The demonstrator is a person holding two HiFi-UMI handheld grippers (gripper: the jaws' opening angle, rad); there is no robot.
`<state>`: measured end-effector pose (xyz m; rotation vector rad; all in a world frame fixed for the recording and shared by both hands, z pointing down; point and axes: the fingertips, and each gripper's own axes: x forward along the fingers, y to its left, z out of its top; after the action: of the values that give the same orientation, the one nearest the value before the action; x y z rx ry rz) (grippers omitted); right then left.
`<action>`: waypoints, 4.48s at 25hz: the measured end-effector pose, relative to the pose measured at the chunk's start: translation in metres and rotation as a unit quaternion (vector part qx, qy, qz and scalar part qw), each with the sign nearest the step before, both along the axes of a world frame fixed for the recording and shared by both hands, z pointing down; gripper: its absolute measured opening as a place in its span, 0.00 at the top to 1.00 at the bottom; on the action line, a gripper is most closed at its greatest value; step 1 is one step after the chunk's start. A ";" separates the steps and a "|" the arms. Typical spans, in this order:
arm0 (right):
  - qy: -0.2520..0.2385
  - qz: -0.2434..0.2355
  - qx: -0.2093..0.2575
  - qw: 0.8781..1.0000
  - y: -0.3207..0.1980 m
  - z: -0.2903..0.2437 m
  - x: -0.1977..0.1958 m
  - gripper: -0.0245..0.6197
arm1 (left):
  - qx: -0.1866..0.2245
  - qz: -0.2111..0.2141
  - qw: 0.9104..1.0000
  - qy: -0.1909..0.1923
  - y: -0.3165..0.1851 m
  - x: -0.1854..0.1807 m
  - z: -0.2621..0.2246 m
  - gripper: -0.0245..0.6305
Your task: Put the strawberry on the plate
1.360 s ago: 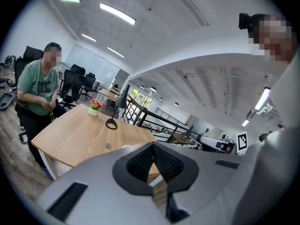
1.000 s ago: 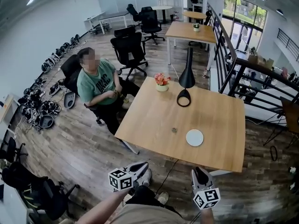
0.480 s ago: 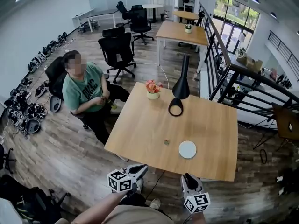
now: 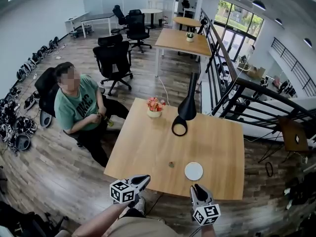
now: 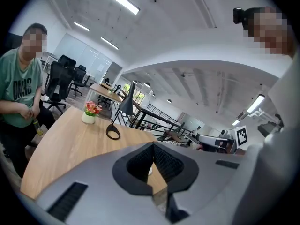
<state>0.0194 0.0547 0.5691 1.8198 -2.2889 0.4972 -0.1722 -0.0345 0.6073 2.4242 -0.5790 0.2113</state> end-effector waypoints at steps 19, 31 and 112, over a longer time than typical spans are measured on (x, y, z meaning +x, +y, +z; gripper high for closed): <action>0.031 0.033 -0.060 0.997 -0.067 0.023 -0.035 0.86 | -0.009 0.030 1.000 -0.005 -0.066 -0.057 0.038 0.96; 0.054 -0.035 -0.095 0.993 -0.113 0.072 -0.019 0.86 | -0.006 -0.013 1.000 -0.003 -0.096 -0.041 0.031 0.96; 0.099 -0.178 -0.135 0.970 -0.225 0.225 0.003 0.75 | -0.006 -0.082 0.995 -0.050 -0.117 0.047 0.052 0.96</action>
<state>0.0225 -0.1706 0.7936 1.2380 -2.2145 0.5092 -0.1255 -0.1516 0.6590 2.3499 -0.8158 0.2667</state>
